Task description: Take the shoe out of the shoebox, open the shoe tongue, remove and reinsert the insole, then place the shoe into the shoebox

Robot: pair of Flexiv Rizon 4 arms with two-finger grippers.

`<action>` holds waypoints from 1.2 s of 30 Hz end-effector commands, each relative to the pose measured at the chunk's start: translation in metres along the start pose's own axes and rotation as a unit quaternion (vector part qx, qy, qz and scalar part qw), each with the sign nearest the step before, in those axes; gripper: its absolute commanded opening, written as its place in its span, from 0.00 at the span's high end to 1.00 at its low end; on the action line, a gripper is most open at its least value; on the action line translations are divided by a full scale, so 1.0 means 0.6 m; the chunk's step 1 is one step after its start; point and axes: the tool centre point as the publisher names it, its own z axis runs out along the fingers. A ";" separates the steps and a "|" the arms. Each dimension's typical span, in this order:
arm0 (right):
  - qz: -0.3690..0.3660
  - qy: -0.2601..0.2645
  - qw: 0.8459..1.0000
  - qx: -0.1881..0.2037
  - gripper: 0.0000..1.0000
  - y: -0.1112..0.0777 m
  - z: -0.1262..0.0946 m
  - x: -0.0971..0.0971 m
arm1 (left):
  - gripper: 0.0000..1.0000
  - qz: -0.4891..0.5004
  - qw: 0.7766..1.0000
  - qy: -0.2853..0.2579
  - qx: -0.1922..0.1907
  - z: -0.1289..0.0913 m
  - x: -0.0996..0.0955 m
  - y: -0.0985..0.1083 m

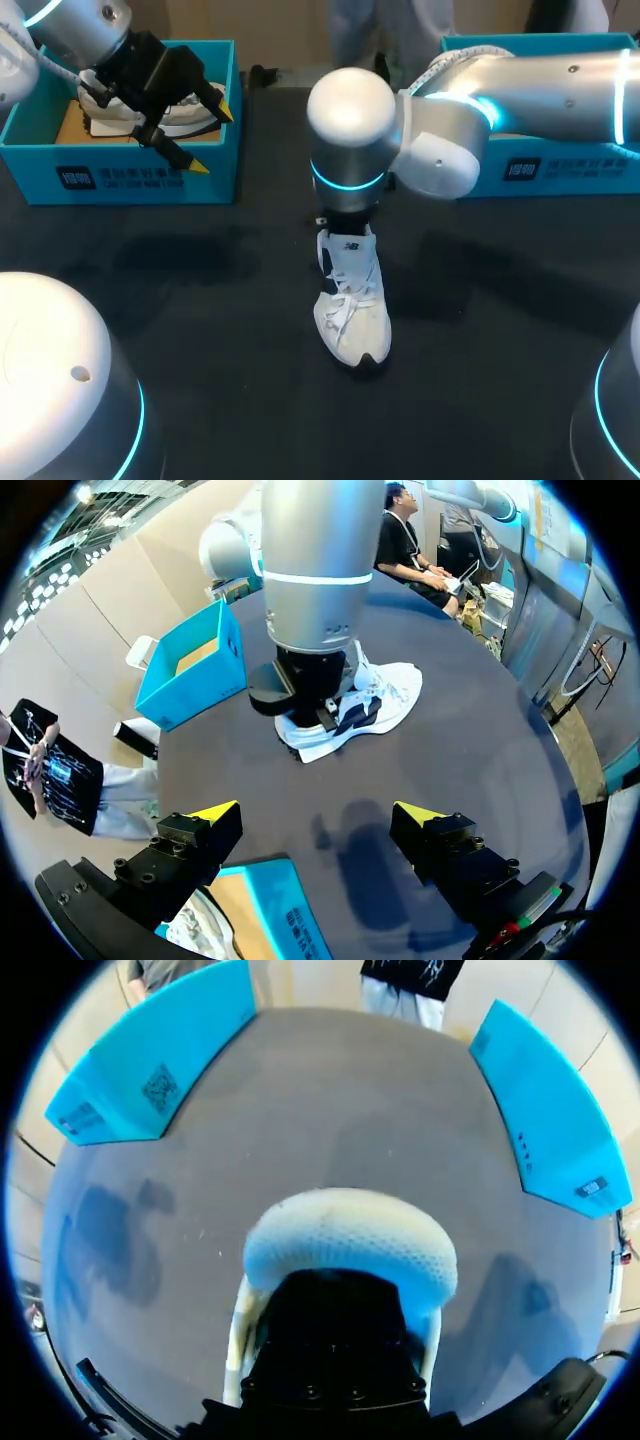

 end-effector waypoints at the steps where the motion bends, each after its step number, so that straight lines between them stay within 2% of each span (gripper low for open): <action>1: -0.004 0.002 1.000 0.019 1.00 -0.065 0.048 -0.011 | 0.00 0.000 1.000 0.000 -0.001 -0.001 0.001 0.000; 6: -0.003 0.001 1.000 0.030 1.00 -0.082 0.049 -0.009 | 0.00 0.000 1.000 0.000 -0.001 -0.001 0.001 0.000; 10: 0.004 -0.003 1.000 0.017 1.00 -0.079 0.038 -0.009 | 0.00 0.000 1.000 0.000 -0.001 -0.001 0.001 0.000; 19: -0.012 -0.009 0.999 -0.031 1.00 -0.038 -0.020 -0.002 | 0.00 0.000 1.000 0.000 -0.001 -0.001 0.001 0.000; 24: -0.025 -0.009 0.999 -0.046 1.00 -0.013 -0.036 0.008 | 0.00 0.000 1.000 0.000 -0.001 -0.001 0.001 0.000; 32: -0.042 -0.013 0.997 -0.063 1.00 0.022 -0.040 0.010 | 0.00 0.000 1.000 0.000 -0.001 -0.001 0.001 0.000; 36: -0.046 -0.014 0.997 -0.068 1.00 0.038 -0.029 0.012 | 0.00 0.000 1.000 0.000 -0.001 -0.001 0.001 0.000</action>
